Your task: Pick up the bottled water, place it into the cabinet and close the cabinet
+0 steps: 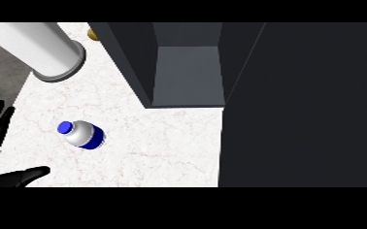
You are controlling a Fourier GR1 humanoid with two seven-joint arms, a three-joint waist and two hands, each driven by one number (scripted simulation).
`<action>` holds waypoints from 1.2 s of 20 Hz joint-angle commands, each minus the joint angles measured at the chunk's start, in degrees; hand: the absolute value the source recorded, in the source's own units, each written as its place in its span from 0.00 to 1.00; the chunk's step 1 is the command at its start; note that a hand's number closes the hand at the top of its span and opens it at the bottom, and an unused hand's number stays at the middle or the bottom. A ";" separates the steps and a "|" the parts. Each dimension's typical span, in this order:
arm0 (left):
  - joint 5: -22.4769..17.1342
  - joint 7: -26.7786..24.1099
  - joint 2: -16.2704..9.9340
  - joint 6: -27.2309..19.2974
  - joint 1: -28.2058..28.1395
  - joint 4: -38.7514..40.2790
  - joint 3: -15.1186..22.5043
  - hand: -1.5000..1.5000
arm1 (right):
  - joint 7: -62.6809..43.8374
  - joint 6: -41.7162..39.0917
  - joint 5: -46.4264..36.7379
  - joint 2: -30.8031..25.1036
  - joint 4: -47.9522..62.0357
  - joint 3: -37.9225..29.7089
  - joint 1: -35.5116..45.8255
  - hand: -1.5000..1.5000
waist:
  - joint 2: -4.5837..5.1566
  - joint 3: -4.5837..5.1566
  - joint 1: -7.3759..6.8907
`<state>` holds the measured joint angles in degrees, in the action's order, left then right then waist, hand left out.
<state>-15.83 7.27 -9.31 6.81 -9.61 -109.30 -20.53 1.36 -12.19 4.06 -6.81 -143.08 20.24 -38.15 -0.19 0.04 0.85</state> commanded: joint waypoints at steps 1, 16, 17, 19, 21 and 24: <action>-1.93 -3.40 -1.93 3.57 -0.01 9.24 -3.28 0.00 | 1.36 -1.71 -1.01 -2.82 -9.97 1.14 -8.46 0.00 | -0.15 0.03 0.75; 4.73 -23.23 -1.60 8.43 12.15 49.23 -1.99 0.00 | 5.77 1.52 -5.24 -3.99 -10.27 6.92 -11.93 0.00 | 0.18 0.16 1.15; 4.58 -26.38 -1.62 10.43 11.34 50.47 -2.04 0.00 | 6.42 0.83 -5.24 -5.56 -11.94 7.61 -15.06 0.00 | 0.05 0.19 1.52; 5.54 -29.16 -2.61 11.15 16.32 57.96 -1.98 0.00 | 7.29 1.71 -4.73 -4.96 -8.63 6.05 -11.34 0.00 | 0.35 0.20 1.25; 5.10 -31.05 -4.34 13.26 16.53 61.06 -2.97 0.00 | 11.86 -0.23 -4.43 -8.00 -8.62 4.48 -16.16 0.00 | 0.10 0.16 1.91; 7.11 -35.52 -2.50 12.48 20.02 66.28 -1.58 0.00 | 10.56 1.39 -6.74 -7.82 -9.60 7.93 -16.19 0.00 | 0.23 0.19 1.35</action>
<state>-10.23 -23.62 -11.95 18.83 6.18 -50.25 -22.55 14.73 -11.29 1.74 -12.50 -143.24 26.81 -51.31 -0.02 0.20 2.21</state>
